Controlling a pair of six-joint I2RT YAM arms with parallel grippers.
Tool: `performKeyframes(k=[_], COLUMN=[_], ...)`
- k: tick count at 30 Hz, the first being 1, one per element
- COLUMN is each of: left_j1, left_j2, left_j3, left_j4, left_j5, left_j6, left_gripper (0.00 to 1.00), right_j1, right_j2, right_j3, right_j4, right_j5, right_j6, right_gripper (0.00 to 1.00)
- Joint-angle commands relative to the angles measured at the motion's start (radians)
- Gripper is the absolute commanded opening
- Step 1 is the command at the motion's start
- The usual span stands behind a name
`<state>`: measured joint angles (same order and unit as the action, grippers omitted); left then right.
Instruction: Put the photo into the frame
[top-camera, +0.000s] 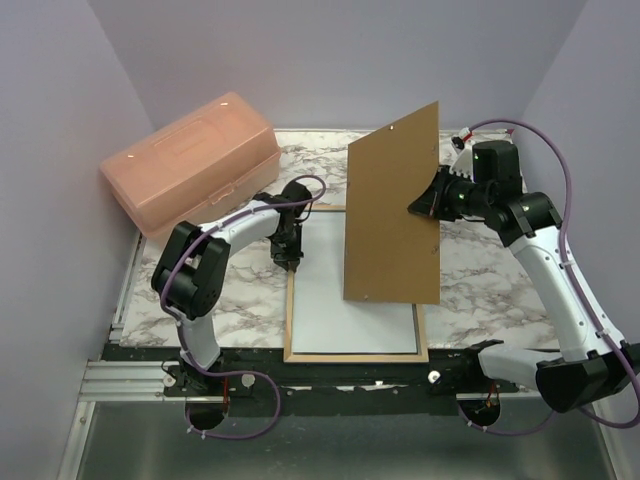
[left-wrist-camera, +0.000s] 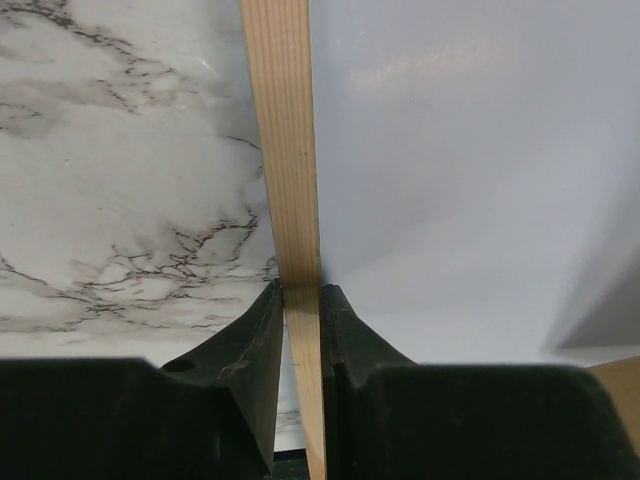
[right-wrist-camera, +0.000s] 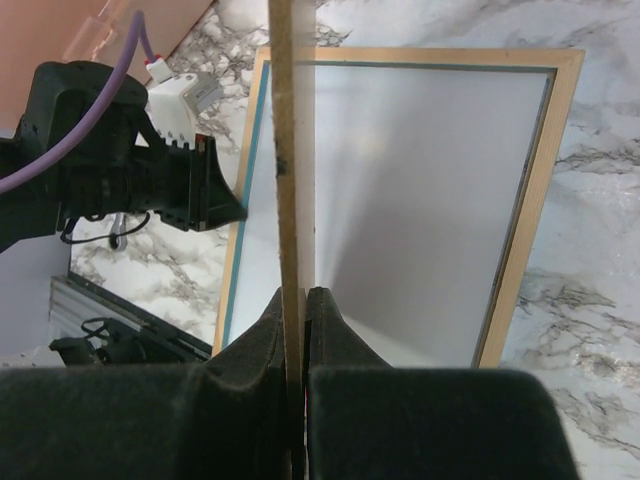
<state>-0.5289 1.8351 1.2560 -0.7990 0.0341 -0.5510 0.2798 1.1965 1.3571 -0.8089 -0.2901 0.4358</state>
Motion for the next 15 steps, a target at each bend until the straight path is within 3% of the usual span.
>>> performKeyframes(k=[1,4,10,15], left_j1=[0.020,0.020,0.020,0.020], left_j2=[-0.040,-0.080,-0.256,-0.428], left_j3=[-0.035,-0.041,-0.042,-0.104], left_j4=[0.004,0.025,0.042,0.066], left_j5=[-0.052,-0.035,0.015,0.025], left_j6=[0.039,0.039,-0.010,-0.064], left_gripper=[0.12,0.26,0.67,0.73], right_j1=[0.002,0.002,0.002,0.002], right_j2=[0.000,0.003,-0.004,-0.024], right_j3=[0.034,0.020,-0.017,-0.074], right_j4=[0.065,0.078,0.094,0.124], right_j5=[-0.103,-0.130,-0.167,-0.212], right_j6=[0.010,0.021,0.036,0.062], right_gripper=[0.00,0.00,0.01,0.00])
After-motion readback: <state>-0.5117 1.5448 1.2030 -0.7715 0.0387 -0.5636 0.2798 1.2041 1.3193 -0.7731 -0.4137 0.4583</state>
